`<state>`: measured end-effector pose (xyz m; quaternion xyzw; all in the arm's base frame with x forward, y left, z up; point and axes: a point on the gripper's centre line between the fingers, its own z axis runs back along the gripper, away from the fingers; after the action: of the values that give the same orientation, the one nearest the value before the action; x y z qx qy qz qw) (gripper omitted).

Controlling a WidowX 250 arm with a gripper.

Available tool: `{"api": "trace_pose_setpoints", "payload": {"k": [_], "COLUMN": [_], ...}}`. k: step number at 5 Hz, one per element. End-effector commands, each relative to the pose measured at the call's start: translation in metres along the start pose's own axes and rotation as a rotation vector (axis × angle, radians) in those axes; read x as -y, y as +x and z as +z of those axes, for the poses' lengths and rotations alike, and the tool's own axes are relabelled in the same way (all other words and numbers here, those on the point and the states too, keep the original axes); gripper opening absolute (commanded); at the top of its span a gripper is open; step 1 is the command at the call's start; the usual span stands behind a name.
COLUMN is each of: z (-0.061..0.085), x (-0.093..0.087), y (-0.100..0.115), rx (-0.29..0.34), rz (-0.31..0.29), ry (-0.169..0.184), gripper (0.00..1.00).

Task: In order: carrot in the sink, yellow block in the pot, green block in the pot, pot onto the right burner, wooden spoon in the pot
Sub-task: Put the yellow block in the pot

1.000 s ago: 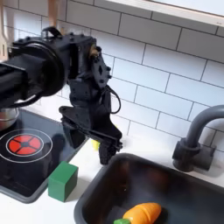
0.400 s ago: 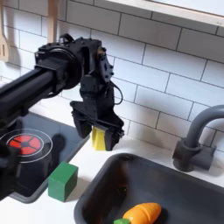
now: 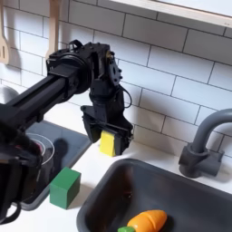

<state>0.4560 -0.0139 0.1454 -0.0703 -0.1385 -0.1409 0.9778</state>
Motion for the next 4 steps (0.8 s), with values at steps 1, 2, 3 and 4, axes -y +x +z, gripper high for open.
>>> {"api": "trace_pose_setpoints", "payload": {"k": [1, 2, 3, 4], "z": [-0.007, 0.0, 0.019, 0.035], "x": [-0.005, -0.006, -0.007, -0.02], "y": [0.008, 0.011, 0.011, 0.002], "rx": [-0.003, 0.019, 0.063, 0.094], "rz": [0.007, 0.013, 0.043, 0.112], "ry": [-0.005, 0.003, 0.014, 0.026], "gripper": [0.78, 0.0, 0.0, 0.0]}}
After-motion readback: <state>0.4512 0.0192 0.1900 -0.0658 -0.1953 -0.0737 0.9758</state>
